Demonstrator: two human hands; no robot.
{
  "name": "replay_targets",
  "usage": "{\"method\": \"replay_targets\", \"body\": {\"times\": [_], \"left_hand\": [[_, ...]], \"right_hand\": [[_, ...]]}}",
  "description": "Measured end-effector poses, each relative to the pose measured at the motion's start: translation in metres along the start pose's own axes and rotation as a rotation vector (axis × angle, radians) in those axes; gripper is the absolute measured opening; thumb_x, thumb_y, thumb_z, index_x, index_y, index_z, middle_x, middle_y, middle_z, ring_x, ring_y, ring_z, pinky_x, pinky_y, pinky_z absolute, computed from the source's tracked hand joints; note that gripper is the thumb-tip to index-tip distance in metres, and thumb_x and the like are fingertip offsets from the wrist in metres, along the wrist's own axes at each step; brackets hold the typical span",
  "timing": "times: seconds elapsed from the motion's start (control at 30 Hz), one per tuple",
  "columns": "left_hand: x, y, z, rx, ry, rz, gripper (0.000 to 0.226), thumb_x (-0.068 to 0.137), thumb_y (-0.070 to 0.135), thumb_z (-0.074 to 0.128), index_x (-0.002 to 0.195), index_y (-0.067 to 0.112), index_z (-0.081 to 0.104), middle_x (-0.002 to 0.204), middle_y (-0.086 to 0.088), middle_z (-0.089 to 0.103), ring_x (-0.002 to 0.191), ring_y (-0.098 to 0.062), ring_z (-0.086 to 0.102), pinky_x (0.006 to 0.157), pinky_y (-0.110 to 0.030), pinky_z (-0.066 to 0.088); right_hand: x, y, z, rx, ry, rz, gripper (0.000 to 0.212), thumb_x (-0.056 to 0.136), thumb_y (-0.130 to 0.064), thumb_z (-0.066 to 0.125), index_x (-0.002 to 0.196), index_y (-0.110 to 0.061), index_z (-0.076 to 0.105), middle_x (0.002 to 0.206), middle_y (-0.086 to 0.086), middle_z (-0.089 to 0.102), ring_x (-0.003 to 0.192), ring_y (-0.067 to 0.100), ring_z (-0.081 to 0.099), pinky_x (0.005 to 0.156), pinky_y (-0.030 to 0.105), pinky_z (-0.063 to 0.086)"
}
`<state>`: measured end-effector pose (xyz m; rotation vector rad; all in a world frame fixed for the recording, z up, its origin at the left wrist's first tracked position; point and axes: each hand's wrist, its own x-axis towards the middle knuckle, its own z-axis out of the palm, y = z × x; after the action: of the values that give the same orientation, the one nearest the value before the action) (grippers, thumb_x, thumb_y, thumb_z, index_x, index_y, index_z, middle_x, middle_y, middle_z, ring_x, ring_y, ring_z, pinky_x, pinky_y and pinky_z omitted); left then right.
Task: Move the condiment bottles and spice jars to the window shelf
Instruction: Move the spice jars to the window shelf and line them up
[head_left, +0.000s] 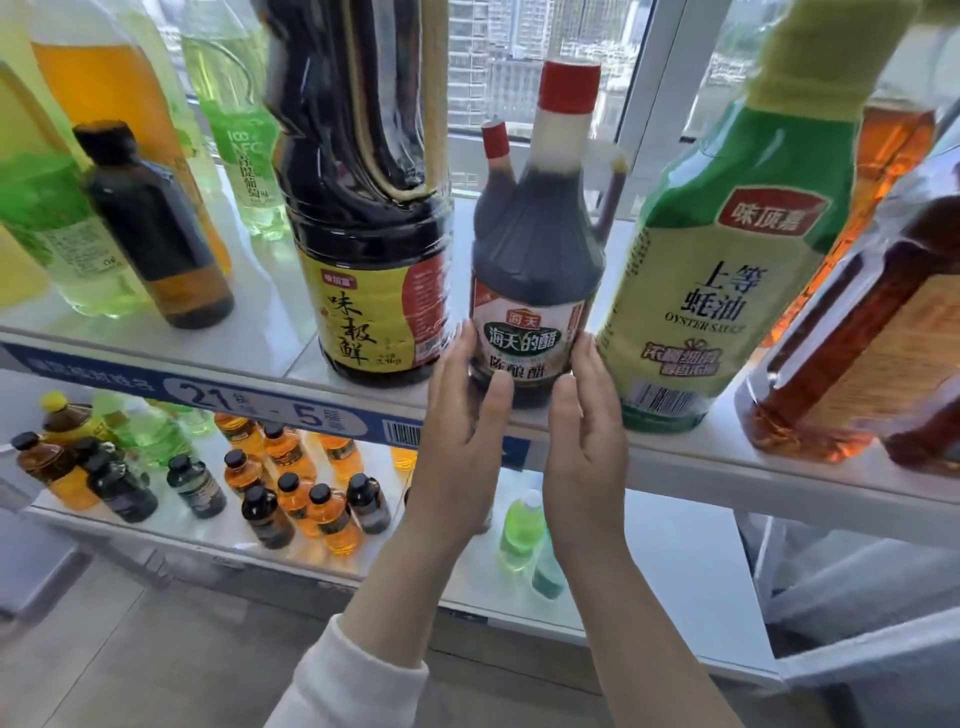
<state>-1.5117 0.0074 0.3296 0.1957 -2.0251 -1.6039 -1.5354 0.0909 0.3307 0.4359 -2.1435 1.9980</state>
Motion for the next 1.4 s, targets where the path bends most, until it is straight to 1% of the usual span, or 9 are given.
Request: {"method": "replay_targets", "body": {"times": [0.13,0.23,0.3,0.43,0.53,0.7,0.93,1.17,1.4], "left_hand": [[-0.003,0.000,-0.001,0.011,0.016,-0.017,0.055,0.089,0.049,0.034,0.141,0.032,0.026,0.148,0.017,0.026,0.136,0.007,0.021,0.115,-0.030,0.023],[-0.019,0.007,0.001,0.002,0.173,0.218,0.043,0.094,0.040,0.035,0.135,0.025,0.039,0.145,0.005,0.037,0.136,-0.008,0.031,0.111,-0.042,0.032],[-0.031,0.013,0.012,-0.014,0.130,0.371,0.042,0.097,0.036,0.034,0.132,0.015,0.042,0.141,-0.005,0.041,0.134,-0.017,0.036,0.106,-0.047,0.036],[-0.036,0.025,0.050,-0.026,-0.081,0.252,0.058,0.093,0.053,0.030,0.140,0.019,0.032,0.151,0.001,0.028,0.140,-0.008,0.023,0.113,-0.033,0.029],[-0.032,0.024,0.073,-0.024,-0.089,0.142,0.059,0.088,0.058,0.033,0.140,0.034,0.018,0.154,0.010,0.015,0.139,0.005,0.011,0.113,-0.015,0.018],[-0.030,0.018,0.090,-0.158,-0.065,0.074,0.059,0.083,0.070,0.035,0.134,0.047,0.017,0.153,0.014,0.016,0.142,-0.006,0.016,0.113,-0.045,0.026],[-0.030,0.023,0.094,-0.115,-0.049,0.094,0.055,0.084,0.060,0.040,0.132,0.041,0.022,0.149,0.016,0.020,0.140,-0.001,0.017,0.115,-0.040,0.026],[-0.029,0.023,0.099,-0.058,-0.060,0.047,0.069,0.082,0.054,0.035,0.143,0.026,0.020,0.150,0.008,0.024,0.139,0.001,0.018,0.115,-0.038,0.024],[-0.032,0.030,0.092,-0.062,-0.051,0.083,0.052,0.085,0.051,0.036,0.134,0.037,0.026,0.147,0.015,0.029,0.138,0.000,0.024,0.114,-0.036,0.027]], "right_hand": [[-0.016,-0.003,-0.007,-0.022,0.068,-0.078,0.044,0.091,-0.042,0.039,0.131,-0.025,0.048,0.140,-0.010,0.046,0.129,-0.002,0.039,0.104,0.012,0.033],[-0.026,0.002,-0.032,-0.022,0.255,-0.191,0.033,0.093,-0.036,0.036,0.119,-0.027,0.055,0.123,-0.006,0.056,0.119,0.017,0.052,0.099,0.042,0.046],[-0.021,0.007,-0.052,0.020,0.372,-0.191,0.029,0.091,-0.035,0.038,0.115,-0.029,0.053,0.119,-0.001,0.055,0.117,0.022,0.052,0.097,0.048,0.045],[0.003,0.018,-0.079,0.061,0.410,-0.052,0.045,0.088,-0.045,0.039,0.127,-0.024,0.049,0.132,-0.008,0.048,0.127,0.007,0.044,0.107,0.041,0.039],[0.015,0.020,-0.085,0.053,0.317,0.017,0.048,0.090,-0.040,0.039,0.134,-0.022,0.044,0.139,-0.011,0.044,0.130,0.000,0.038,0.108,0.030,0.036],[0.019,0.015,-0.089,0.095,0.236,-0.002,0.038,0.090,-0.031,0.039,0.128,-0.029,0.044,0.127,-0.018,0.049,0.115,-0.016,0.044,0.088,0.002,0.037],[0.019,0.018,-0.097,0.063,0.215,0.002,0.042,0.091,-0.033,0.038,0.133,-0.032,0.041,0.138,-0.013,0.045,0.130,-0.001,0.038,0.105,0.017,0.036],[0.017,0.020,-0.099,0.050,0.196,0.016,0.057,0.088,-0.038,0.038,0.143,-0.022,0.035,0.142,-0.022,0.035,0.133,-0.009,0.028,0.109,0.015,0.029],[-0.001,0.020,-0.092,-0.099,0.240,-0.190,0.049,0.092,-0.035,0.035,0.138,-0.021,0.035,0.148,-0.005,0.033,0.137,0.000,0.027,0.111,0.018,0.027]]}}
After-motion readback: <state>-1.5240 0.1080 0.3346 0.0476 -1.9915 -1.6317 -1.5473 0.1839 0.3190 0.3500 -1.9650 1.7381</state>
